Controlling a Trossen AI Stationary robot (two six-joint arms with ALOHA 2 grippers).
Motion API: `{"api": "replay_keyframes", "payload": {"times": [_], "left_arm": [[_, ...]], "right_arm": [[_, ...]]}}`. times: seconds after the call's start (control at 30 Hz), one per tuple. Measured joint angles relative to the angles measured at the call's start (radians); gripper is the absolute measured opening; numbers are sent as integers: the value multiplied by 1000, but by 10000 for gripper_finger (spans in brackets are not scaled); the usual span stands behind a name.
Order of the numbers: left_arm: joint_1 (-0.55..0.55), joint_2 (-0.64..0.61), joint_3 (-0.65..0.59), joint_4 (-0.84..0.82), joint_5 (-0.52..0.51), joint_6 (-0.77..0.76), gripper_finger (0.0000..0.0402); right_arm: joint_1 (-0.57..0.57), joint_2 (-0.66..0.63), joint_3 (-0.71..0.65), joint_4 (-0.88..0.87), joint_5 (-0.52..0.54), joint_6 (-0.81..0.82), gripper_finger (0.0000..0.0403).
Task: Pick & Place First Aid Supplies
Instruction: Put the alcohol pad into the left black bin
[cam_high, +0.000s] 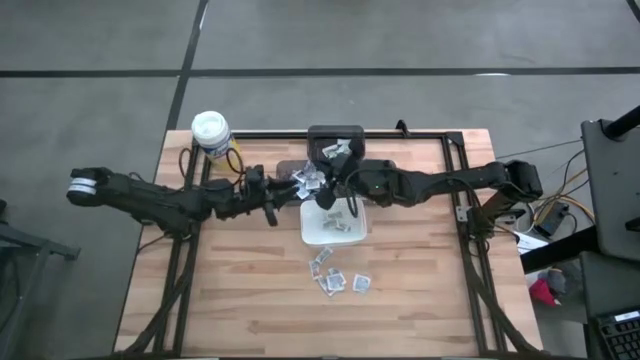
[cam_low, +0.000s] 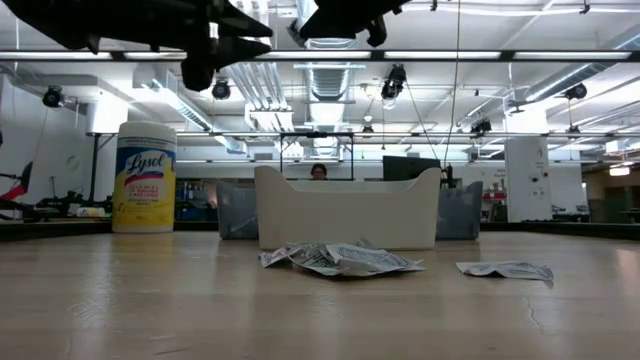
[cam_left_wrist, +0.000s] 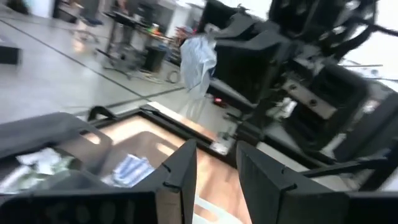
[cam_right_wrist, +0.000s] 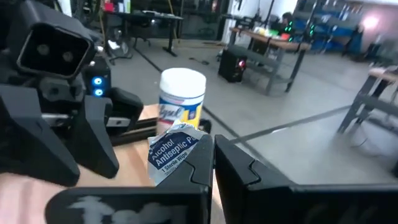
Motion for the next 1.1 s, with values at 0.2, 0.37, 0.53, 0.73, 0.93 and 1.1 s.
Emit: {"api": "replay_keyframes", "payload": {"times": [0.2,0.37,0.53,0.73,0.93,1.1], "left_arm": [[1,104,74,10,-74,38,108],[1,179,141,8,-124,102,108],[2,223,183,7,-157,135,108],[7,227,188,8,-254,140,108],[23,227,195,28,-267,119,108],[27,227,196,28,-268,101,108]], "right_arm": [[-5,-2,0,27,31,-128,8],[-4,-2,0,24,53,-208,8],[-1,-2,0,3,55,-268,8],[11,-3,0,-5,133,-354,8],[19,-3,0,-2,133,-389,8],[19,-3,0,2,132,-429,8]]}}
